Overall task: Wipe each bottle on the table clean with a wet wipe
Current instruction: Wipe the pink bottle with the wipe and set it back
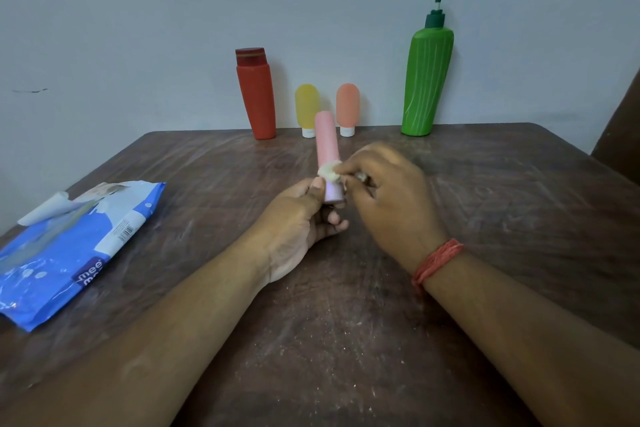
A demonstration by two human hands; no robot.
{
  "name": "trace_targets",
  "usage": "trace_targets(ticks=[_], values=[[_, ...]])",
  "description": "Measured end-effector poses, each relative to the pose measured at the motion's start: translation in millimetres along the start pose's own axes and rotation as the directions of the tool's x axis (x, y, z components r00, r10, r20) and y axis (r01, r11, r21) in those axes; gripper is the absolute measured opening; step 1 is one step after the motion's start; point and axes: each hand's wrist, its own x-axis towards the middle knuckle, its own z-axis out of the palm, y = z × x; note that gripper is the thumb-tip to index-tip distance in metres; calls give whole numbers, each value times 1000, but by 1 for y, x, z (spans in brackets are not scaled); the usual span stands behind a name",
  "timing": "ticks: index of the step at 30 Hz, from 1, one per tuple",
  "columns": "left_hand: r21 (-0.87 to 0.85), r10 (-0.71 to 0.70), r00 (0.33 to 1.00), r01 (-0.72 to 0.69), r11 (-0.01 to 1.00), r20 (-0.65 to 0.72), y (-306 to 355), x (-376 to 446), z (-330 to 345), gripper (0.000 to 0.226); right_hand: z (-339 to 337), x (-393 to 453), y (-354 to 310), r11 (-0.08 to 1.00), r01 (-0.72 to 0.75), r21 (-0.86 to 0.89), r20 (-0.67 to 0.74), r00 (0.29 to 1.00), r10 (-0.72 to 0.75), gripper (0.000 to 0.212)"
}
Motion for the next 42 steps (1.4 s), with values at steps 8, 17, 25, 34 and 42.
trace_targets(ticks=[8,17,25,34,42], values=[[-54,-2,1000,3,999,22,3,-2,-4,40,1,-8,0,998,11,65,86,996,-16,11],[-35,0,999,1,999,33,3,-1,-4,33,6,-5,0,999,27,27,42,999,-28,12],[-39,37,996,-40,998,-77,2,0,-2,26,7,-7,0,992,-56,114,38,998,52,16],[-69,64,994,-70,995,-85,0,2,-4,12,4,-8,-4,993,-44,112,31,999,41,18],[-107,46,999,-43,993,28,2,-3,-4,19,2,-4,5,998,-62,20,-38,997,63,15]])
